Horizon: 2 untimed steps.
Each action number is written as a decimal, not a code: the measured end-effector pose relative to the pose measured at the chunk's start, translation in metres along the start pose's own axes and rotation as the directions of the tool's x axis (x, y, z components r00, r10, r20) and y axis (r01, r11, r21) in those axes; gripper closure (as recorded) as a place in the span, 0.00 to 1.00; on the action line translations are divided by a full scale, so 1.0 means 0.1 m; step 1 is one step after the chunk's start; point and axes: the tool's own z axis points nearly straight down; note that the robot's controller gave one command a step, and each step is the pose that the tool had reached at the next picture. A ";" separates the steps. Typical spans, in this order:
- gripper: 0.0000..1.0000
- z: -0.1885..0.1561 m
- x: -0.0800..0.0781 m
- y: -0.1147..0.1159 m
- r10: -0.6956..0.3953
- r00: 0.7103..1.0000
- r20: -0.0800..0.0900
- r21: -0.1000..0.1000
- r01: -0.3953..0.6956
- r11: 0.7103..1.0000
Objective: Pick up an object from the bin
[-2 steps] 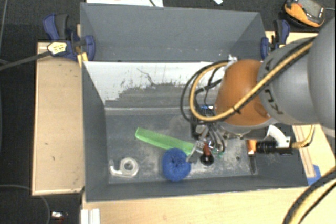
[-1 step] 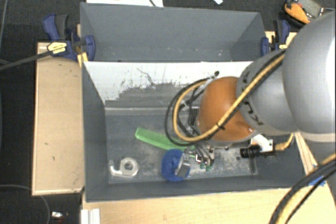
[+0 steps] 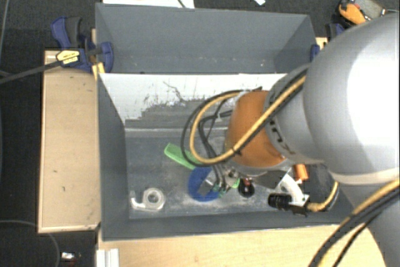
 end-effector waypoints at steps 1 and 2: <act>1.00 0.00 0.00 0.00 0.000 1.000 0.000 0.000 0.000 1.000; 1.00 -0.21 0.02 -0.03 -0.001 1.000 -0.006 0.009 0.002 1.000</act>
Offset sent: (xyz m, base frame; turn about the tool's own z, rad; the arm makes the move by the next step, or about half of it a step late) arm -0.0002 -0.0001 0.0944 -0.0001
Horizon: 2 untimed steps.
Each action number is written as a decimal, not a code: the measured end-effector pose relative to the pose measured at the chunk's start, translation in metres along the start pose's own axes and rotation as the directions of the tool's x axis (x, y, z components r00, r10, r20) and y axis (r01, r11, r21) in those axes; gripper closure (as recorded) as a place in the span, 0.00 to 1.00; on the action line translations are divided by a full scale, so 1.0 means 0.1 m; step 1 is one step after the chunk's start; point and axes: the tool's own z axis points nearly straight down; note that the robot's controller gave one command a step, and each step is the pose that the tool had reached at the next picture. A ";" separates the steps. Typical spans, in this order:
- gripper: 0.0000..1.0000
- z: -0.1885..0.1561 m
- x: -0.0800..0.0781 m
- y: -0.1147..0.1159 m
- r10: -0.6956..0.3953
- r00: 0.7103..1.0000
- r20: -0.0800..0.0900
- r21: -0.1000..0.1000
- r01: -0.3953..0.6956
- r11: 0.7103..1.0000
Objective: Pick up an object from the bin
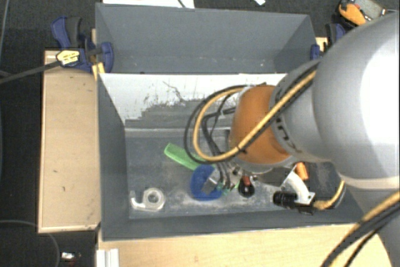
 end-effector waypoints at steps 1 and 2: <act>1.00 -0.48 -0.01 0.01 -0.001 1.000 0.002 -0.003 0.001 1.000; 1.00 -0.96 -0.02 0.02 -0.002 1.000 0.004 -0.005 0.002 1.000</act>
Offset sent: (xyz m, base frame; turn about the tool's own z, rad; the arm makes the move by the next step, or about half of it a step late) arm 0.0010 0.0001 0.0398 -0.0008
